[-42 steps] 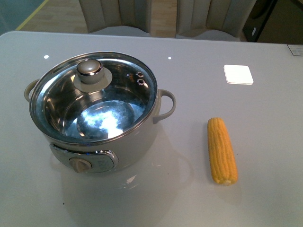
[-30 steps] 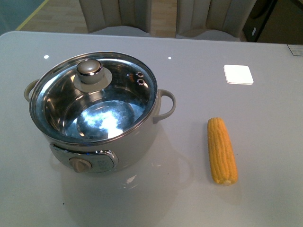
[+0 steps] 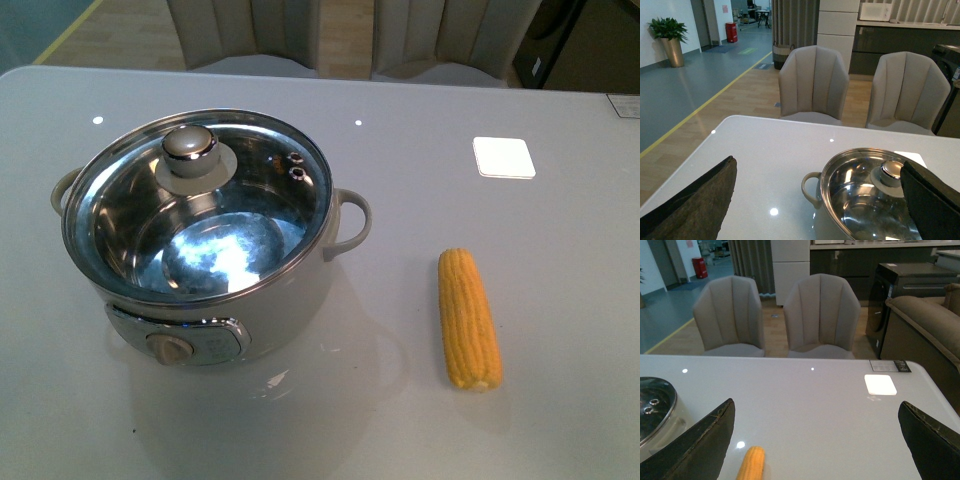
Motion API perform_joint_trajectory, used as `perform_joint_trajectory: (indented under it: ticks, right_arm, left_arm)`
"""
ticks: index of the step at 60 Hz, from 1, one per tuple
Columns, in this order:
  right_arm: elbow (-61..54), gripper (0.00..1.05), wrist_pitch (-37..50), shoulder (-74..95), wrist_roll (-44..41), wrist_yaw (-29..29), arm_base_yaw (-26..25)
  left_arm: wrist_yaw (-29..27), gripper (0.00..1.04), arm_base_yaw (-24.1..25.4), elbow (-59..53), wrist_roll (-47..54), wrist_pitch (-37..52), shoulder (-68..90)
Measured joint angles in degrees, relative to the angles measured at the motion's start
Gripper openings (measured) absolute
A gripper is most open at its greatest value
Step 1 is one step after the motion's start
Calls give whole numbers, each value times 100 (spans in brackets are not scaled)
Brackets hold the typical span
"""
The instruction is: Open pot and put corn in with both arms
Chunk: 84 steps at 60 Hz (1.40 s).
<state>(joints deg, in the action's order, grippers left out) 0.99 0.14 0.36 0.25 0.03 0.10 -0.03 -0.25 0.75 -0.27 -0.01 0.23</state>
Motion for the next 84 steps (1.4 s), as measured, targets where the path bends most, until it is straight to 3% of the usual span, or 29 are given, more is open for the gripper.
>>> perform_joint_trajectory:
  ticks: [3,7,12,33,40,55,69,84]
  right_arm:
    - [0,96,0,0,0,0,0]
    - [0,96,0,0,0,-4,0]
    - [0,96,0,0,0,-2,0]
    - [0,96,0,-2,-2,-2,0]
    - [0,96,0,-2,-2,-2,0]
    - [0,96,0,-2,0,-2,0]
    - [0,96,0,-2,0,-2,0]
    - [0,96,0,-2,0,0,0]
  left_arm:
    - [76,98,22,13,-85,-59,33]
    - [560,98,35,348,-876,-1088,638]
    - [487,98,-223,352,-1322,-1012,1051]
    - [-87,98,-1458,918,-811,3591,5984]
    - [-96,98,-1639,1360,-616,4288,7444]
    - [24,98,-1880,2151,-459,4374,8920]
    - [203,98,-1816,2205,-424,4347,9031]
    - [728,98,-1499,3169,295,3569,9506]
